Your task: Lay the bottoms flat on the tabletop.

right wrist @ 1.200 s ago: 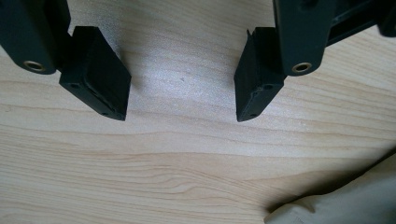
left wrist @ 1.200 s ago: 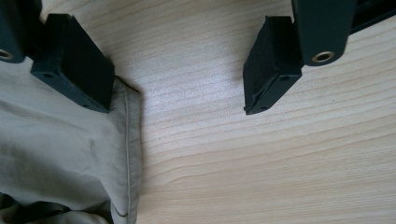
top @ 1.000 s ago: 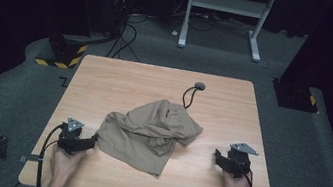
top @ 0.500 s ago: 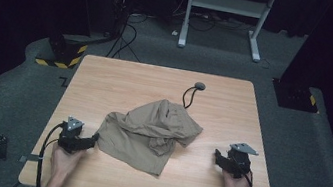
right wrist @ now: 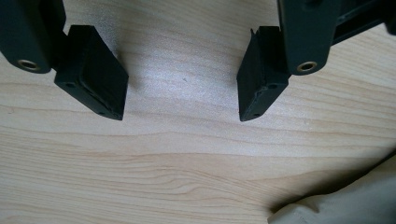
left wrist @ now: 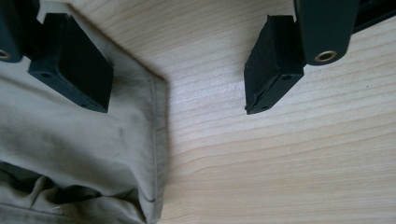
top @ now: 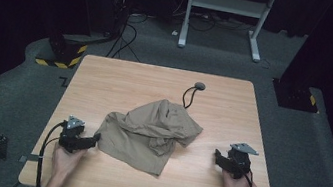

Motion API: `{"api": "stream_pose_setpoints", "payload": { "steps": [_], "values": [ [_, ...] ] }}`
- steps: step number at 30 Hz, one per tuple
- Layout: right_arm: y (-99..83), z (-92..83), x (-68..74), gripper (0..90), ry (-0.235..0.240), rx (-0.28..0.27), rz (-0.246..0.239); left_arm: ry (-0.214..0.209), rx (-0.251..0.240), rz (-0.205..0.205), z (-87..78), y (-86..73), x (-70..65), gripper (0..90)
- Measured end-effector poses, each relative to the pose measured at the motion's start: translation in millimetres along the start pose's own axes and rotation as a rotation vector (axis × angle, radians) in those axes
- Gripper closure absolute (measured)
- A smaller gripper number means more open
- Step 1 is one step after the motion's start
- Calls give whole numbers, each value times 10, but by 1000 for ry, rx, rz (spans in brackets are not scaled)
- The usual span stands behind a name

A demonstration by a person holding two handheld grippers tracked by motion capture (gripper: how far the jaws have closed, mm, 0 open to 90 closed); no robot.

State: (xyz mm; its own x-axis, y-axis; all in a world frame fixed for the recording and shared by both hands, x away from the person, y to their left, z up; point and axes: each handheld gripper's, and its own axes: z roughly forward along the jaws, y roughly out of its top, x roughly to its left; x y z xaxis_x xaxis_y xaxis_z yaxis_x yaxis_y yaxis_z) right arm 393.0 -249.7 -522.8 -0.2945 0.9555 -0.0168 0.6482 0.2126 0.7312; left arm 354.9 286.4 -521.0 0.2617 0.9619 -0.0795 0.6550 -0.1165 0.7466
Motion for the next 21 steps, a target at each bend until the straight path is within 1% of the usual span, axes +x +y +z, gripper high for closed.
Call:
{"api": "stream_pose_setpoints", "payload": {
  "steps": [4, 6, 11, 15, 17, 20, 21],
  "values": [
    [0, 0, 0, 333, 0, 0, 0, -18, -14, 1, -10, 46, -40, 237],
    [0, 0, 0, 333, 0, 0, 0, -29, -15, 8, -11, 62, -53, 245],
    [0, 0, 1, 331, 0, 0, 0, -55, -14, 0, 7, 93, -92, 245],
    [2, 1, -1, 323, 2, 1, -6, -70, -19, 19, -7, 156, -156, 240],
    [2, 2, -1, 319, 3, 2, -7, -85, -32, 23, -17, 191, -192, 239],
    [1, 1, -2, 319, 4, 2, -8, -106, -35, 34, -22, 245, -256, 236],
    [2, 1, -2, 319, 4, 2, -8, -112, -34, 43, -21, 265, -273, 234]
  ]
}}
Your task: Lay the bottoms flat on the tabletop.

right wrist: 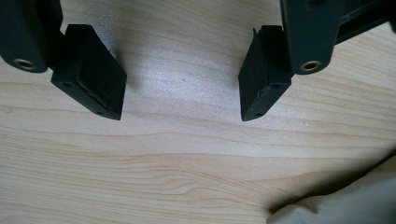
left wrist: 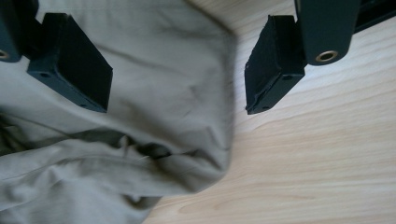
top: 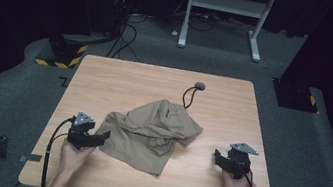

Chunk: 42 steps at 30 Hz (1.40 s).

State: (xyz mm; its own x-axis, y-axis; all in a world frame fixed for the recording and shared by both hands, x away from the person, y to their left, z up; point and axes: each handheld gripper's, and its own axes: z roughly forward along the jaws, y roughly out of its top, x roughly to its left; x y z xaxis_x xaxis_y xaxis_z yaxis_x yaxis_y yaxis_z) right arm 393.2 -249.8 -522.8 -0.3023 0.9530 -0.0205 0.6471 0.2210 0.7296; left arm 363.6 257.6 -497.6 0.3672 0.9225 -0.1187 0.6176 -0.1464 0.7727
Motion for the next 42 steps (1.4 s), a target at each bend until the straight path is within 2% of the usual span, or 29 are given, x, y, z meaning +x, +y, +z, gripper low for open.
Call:
{"api": "stream_pose_setpoints", "payload": {
  "steps": [3, 11, 25, 29, 37, 38, 42],
  "values": [
    [0, 0, 0, 319, 0, 0, 0, -18, -1, 2, 9, 36, -41, 224],
    [0, 0, 1, 319, 0, 0, 1, -86, 10, 37, 82, 190, -234, 207],
    [0, 0, 1, 319, 0, 0, 1, -157, 19, 130, 247, 439, -559, 205],
    [0, 0, 1, 319, 0, 0, 1, -210, 29, 155, 341, 537, -700, 207],
    [0, 0, 1, 319, 0, 0, 1, -230, 36, 168, 512, 606, -842, 224],
    [0, 0, 1, 319, 0, 0, 1, -231, 40, 186, 554, 609, -880, 225],
    [0, 0, 1, 319, 0, 0, 1, -238, 47, 191, 612, 610, -926, 233]
  ]
}}
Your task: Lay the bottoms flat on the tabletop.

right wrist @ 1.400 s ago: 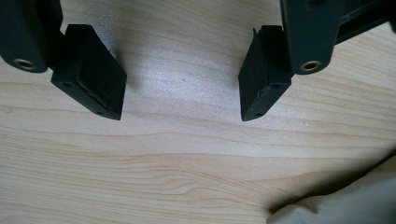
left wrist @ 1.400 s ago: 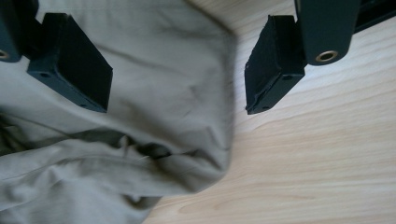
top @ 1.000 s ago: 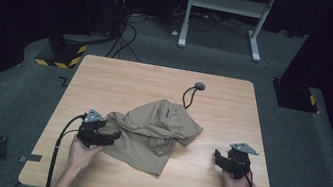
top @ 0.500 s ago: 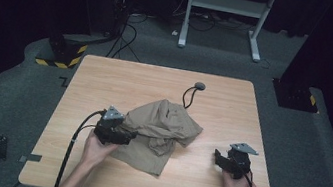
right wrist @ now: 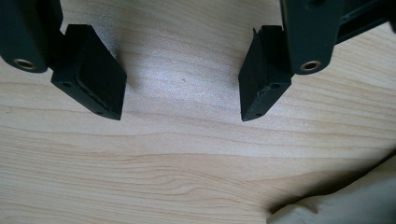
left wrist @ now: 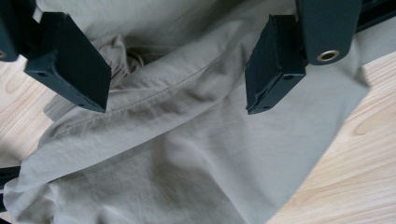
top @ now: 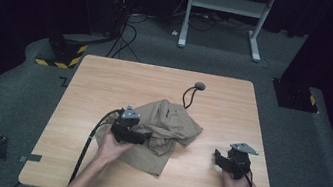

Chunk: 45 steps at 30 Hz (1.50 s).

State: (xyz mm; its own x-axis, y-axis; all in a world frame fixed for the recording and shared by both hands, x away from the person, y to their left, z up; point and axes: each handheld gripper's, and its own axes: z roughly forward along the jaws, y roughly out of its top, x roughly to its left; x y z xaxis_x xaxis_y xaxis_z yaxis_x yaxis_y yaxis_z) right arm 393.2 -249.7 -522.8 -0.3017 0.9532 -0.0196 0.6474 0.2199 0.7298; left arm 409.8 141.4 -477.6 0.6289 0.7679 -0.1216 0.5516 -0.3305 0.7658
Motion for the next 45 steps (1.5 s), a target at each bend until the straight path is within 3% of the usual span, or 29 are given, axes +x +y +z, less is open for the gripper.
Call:
{"api": "stream_pose_setpoints", "payload": {
  "steps": [4, 5, 6, 10, 15, 27, 29, 34, 35, 36, 38, 39, 40, 41, 45],
  "values": [
    [0, 0, -1, 319, 0, 0, -1, 14, 21, 30, 97, 19, -25, 313],
    [0, 0, -1, 319, 0, 0, -1, 14, 21, 30, 97, 19, -25, 357],
    [0, 0, -1, 319, 0, -1, -2, 23, 38, 59, 125, 32, -46, 407],
    [0, 0, -1, 319, 0, -1, -1, 29, 58, 106, 153, 79, -88, 632],
    [0, 0, -1, 319, 0, 0, -1, 37, 71, 99, 164, 102, -68, 870],
    [0, 0, -1, 319, 0, 0, 0, 23, 64, 91, 113, 94, -16, 899],
    [-1, 0, 0, 319, 0, 0, 1, 22, 49, 83, 95, 100, -1, 900],
    [0, 1, -1, 319, 0, -1, -1, 29, -35, 3, -32, 138, 128, 900],
    [0, 1, -1, 319, 0, -1, -1, 29, -35, 3, -32, 138, 128, 900],
    [0, 1, -1, 319, 1, -1, -1, 42, -62, -34, -77, 143, 197, 900],
    [0, 1, -1, 319, 0, -1, -1, 51, -77, -52, -95, 144, 236, 900],
    [0, 0, -1, 319, 0, -1, -1, 70, -99, -93, -128, 144, 310, 900],
    [0, 0, -1, 319, 0, -1, -1, 70, -99, -93, -128, 144, 310, 900],
    [0, 0, -1, 319, 1, -1, -1, 89, -117, -133, -161, 139, 389, 900],
    [0, 1, -1, 319, 0, -1, -1, 127, -120, -177, -173, 117, 512, 900]
  ]
}}
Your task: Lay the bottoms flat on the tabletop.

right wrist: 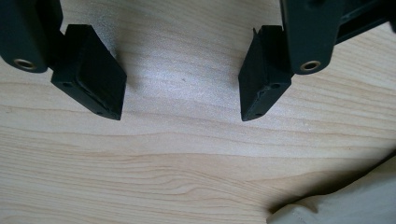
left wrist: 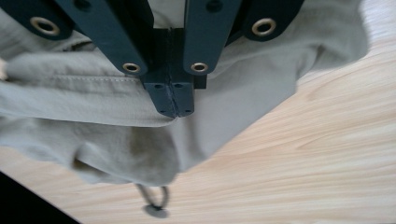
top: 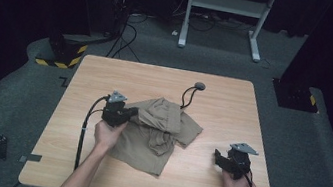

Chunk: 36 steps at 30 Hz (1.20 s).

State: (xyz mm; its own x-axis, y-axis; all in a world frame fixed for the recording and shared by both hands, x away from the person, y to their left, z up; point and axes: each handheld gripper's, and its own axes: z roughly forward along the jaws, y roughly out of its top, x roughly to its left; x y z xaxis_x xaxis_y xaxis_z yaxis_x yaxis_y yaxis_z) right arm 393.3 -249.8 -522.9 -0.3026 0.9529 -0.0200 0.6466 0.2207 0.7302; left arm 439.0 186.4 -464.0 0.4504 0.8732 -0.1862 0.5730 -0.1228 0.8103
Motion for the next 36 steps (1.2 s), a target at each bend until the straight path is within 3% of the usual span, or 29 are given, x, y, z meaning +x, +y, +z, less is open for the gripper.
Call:
{"api": "stream_pose_setpoints", "payload": {
  "steps": [1, 2, 4, 6, 9, 12, 15, 16, 17, 18, 20, 22, 23, 24, 29, 30, 32, 33, 36],
  "values": [
    [0, 0, 0, 319, 0, 0, 0, 28, 17, -15, 25, -17, 100, 900],
    [0, 0, 0, 319, 0, 0, 0, 28, 17, -15, 25, -17, 100, 900],
    [0, 0, 0, 319, 0, 0, 0, 69, 46, -35, 85, -56, 222, 900],
    [0, 0, 0, 319, 0, 0, 0, 78, 57, -37, 99, -68, 256, 900],
    [0, 0, 0, 319, 0, 0, 0, 126, 94, -20, 165, -113, 355, 900],
    [0, 0, 0, 319, 0, 0, 0, 147, 120, -12, 214, -156, 416, 900],
    [0, 0, 0, 319, 0, 0, 0, 141, 124, -5, 218, -170, 425, 895],
    [0, 0, 0, 319, 0, 0, 0, 143, 119, 24, 194, -165, 385, 882],
    [0, 0, 0, 319, 0, 0, 0, 143, 119, 24, 194, -165, 385, 814],
    [0, 0, 0, 319, 0, 0, 0, 112, 120, 38, 151, -154, 337, 731],
    [0, 0, 0, 319, 0, 0, 0, 100, 110, 61, 71, -145, 282, 606],
    [0, 0, 0, 319, 0, 0, 0, 85, 100, 61, 27, -142, 257, 505],
    [0, 0, 0, 318, 0, 0, 0, 68, 92, 60, -17, -139, 234, 505],
    [0, 0, 0, 319, 0, 0, 0, 39, 65, 62, -108, -135, 186, 442],
    [0, 0, 0, 319, 0, 0, 0, -19, 40, 77, -213, -120, 80, 350],
    [0, 0, 0, 318, 0, 0, 0, -51, 33, 92, -239, -119, 7, 339],
    [0, 0, 0, 319, 0, 0, 0, -64, 34, 106, -246, -122, -36, 323],
    [0, 0, 0, 319, 0, 0, 0, -92, 46, 137, -239, -138, -130, 318],
    [0, 0, 0, 319, 0, 0, 0, -103, 67, 169, -207, -156, -210, 311]
  ]
}}
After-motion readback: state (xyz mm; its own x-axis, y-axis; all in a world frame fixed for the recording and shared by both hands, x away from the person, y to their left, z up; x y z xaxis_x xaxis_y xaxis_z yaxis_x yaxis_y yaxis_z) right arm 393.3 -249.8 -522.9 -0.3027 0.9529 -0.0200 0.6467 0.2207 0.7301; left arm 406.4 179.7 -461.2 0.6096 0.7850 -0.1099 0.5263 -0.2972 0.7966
